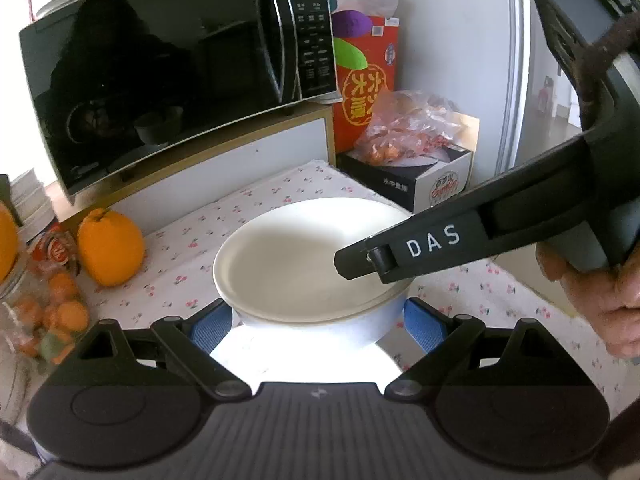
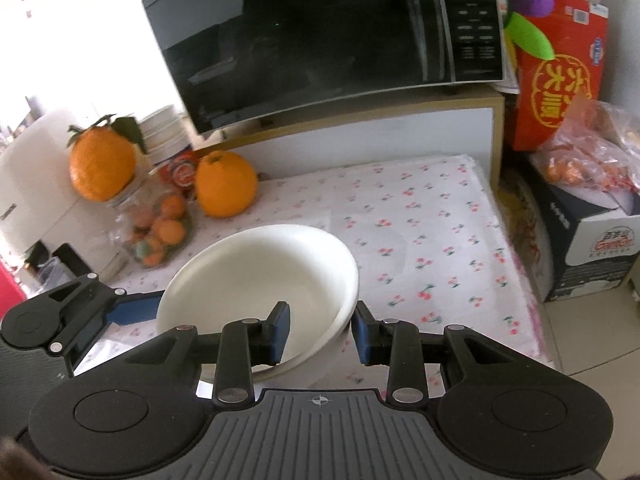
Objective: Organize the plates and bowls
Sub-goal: 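Carry the nested bowls onto the plate stack with both grippers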
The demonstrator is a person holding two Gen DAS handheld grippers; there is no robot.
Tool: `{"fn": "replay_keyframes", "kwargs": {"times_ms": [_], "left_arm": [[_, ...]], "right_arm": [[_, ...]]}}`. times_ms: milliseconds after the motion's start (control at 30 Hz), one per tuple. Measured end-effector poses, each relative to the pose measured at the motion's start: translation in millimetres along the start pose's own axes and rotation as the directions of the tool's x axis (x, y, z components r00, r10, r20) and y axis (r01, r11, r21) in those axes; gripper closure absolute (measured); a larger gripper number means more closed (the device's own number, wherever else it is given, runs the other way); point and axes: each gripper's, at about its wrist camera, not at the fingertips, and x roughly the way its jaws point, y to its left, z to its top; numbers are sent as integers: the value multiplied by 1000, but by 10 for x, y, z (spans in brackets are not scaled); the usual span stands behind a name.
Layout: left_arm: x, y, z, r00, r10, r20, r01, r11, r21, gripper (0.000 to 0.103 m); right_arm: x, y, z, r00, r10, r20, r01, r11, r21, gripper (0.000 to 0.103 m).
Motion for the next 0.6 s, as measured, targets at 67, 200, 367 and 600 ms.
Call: {"fn": "replay_keyframes", "kwargs": {"times_ms": [67,200,367,600], "left_arm": [[-42,31,-46,1000,7,-5,-7,1000,5,11],[-140,98,-151,999,22,-24,-22,1000,10,11],[-198,176,-293,998,21,-51,-22,1000,-10,11],[-193,270,-413,996,4,-89,-9,998,-62,11]], "right_arm": [[8,75,-32,1000,13,-12,-14,1000,-4,71],[47,239,-104,999,29,-37,-30,999,-35,71],[114,400,-191,996,39,-77,-44,997,-65,71],[196,525,-286,993,38,-115,-49,994,-93,71]]}}
